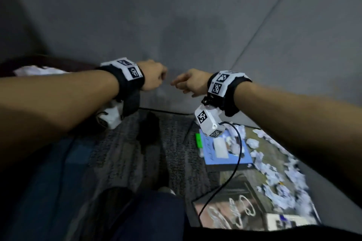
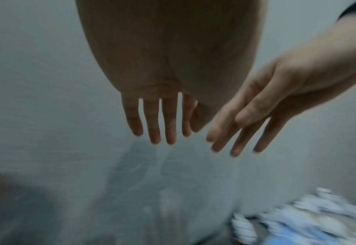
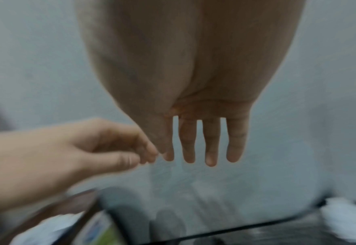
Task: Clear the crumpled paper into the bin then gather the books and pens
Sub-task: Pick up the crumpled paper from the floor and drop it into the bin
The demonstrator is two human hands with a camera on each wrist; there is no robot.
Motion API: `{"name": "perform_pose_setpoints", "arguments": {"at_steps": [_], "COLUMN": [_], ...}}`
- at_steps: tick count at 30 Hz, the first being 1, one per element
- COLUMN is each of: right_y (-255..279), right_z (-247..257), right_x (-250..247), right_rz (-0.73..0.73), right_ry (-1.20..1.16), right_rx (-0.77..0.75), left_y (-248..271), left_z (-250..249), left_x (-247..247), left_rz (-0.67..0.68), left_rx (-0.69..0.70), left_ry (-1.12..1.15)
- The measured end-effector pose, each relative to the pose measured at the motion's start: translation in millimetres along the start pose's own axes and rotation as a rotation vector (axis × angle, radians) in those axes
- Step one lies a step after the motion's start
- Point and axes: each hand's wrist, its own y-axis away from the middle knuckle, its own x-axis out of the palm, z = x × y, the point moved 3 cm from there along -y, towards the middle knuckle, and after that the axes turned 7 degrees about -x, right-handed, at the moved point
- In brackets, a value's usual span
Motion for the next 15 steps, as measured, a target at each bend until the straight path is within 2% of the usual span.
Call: {"name": "perform_pose_setpoints", "arguments": {"at_steps": [4,8,11,15], "right_y": [62,112,137,144], "right_z": [-75,-163,-230,-310], "right_x": [-36,-42,-21,20], "right_rz": [-0.048,-0.085,-0.023,0.003], "right_ry": [0.055,0.133,0.195,0.155], "right_rx": [0.176,0.371,0.503,0.565], "left_y": [-19,-23,-37,-77], "left_z": [-75,-118,-139,-168], "left_x": [49,125,178,223], "left_rz": [0.140,0.246,0.257,0.202], "left_rx": [0.095,0.115,0.078,0.026], "left_ry": [0.026,0.049,0.047,0.055]}}
